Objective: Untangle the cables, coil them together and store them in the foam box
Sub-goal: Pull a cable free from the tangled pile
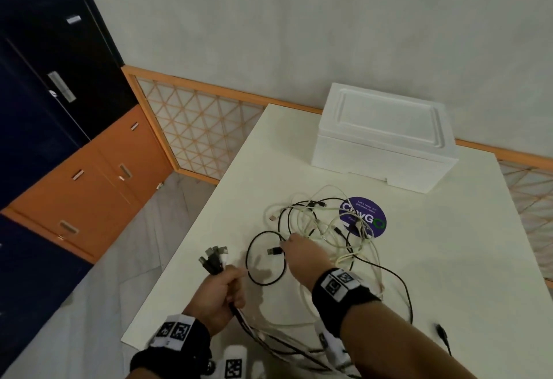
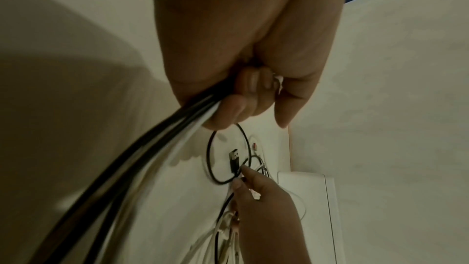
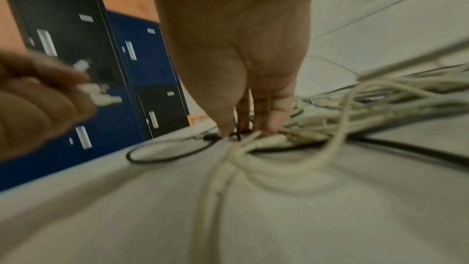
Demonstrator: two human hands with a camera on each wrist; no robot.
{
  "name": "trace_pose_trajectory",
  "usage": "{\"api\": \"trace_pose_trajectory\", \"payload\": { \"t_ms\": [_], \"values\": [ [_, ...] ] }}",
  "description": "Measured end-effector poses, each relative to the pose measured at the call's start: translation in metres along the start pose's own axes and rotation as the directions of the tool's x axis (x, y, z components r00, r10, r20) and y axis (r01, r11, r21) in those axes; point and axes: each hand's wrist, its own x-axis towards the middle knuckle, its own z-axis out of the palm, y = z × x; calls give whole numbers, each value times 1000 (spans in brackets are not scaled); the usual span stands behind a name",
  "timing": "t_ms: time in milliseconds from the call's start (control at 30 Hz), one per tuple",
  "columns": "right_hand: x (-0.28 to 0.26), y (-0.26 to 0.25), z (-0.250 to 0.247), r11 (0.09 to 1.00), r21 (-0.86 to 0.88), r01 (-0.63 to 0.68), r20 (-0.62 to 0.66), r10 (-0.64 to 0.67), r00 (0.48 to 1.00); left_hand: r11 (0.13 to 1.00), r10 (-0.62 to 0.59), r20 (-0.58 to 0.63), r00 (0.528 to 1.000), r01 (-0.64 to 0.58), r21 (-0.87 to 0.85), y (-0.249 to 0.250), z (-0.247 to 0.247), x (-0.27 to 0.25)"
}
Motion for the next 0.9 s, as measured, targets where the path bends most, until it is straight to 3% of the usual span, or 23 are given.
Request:
{"api": "trace_pose_trajectory", "payload": {
  "t_ms": [233, 333, 433, 633, 700, 833, 900],
  "values": [
    [14, 24, 21, 1000, -3, -22, -110, 21, 994, 999, -39, -16, 999, 39, -7, 2, -5, -6],
    [10, 32, 20, 999, -10, -44, -97, 43, 994, 999, -25, 8, 1000, 25, 22, 4, 0, -7],
    [-2, 36, 11, 996, -80, 32, -123, -42, 992, 998, -11, 37, 999, 9, 55, 5, 8, -8],
    [-28, 38, -73, 993, 82, 82, -433, -39, 900, 996, 21, 108, 994, -30, 78, 7, 28, -12],
    [-44, 35, -99, 996, 91, 23, -347, 10, 938, 995, 36, 127, 991, -48, 87, 6, 39, -15],
    [-68, 34, -115, 988, -91, -127, -101, 117, 988, 986, 61, 212, 975, -92, 138, 8, 61, -20],
    [-77, 35, -123, 980, 93, -179, -102, 188, 977, 978, 83, 252, 964, -127, 165, 11, 72, -23]
  ]
}}
